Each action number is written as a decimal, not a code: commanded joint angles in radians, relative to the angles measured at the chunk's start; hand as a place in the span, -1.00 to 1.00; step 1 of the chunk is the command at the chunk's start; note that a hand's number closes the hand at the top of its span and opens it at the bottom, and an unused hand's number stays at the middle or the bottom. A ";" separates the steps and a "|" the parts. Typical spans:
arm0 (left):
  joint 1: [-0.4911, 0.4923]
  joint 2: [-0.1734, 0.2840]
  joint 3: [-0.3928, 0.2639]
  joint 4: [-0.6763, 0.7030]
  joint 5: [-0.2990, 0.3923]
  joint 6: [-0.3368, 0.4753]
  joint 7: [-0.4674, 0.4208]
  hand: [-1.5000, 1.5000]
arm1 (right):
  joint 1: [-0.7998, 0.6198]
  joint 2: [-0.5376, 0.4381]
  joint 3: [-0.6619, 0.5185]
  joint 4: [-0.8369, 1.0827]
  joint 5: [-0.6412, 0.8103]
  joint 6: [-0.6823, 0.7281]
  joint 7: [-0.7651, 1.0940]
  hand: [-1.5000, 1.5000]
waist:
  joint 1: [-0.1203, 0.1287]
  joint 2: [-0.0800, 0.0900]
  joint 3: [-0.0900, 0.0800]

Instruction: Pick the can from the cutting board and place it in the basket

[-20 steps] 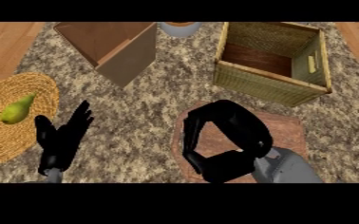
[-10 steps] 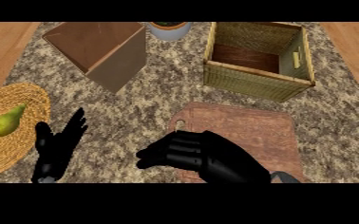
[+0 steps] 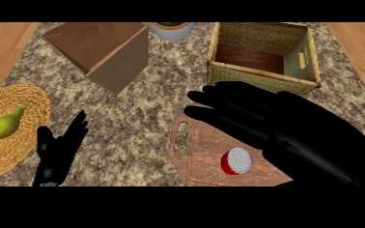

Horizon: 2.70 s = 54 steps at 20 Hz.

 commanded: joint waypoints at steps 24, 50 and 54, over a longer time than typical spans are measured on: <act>0.031 -0.055 0.000 0.059 -0.039 -0.016 0.011 0.00 | -0.031 -0.283 -0.233 -0.016 -0.475 0.493 0.197 -1.00 | 0.022 0.019 -0.003; 0.023 -0.087 0.034 0.056 -0.071 -0.044 0.037 0.00 | 0.298 0.001 0.040 0.054 0.324 0.407 -0.148 -1.00 | 0.025 0.020 -0.003; 0.091 -0.087 0.014 0.000 -0.084 -0.058 0.028 0.00 | 0.322 0.039 0.090 0.121 0.440 0.341 -0.202 -1.00 | 0.031 0.019 -0.003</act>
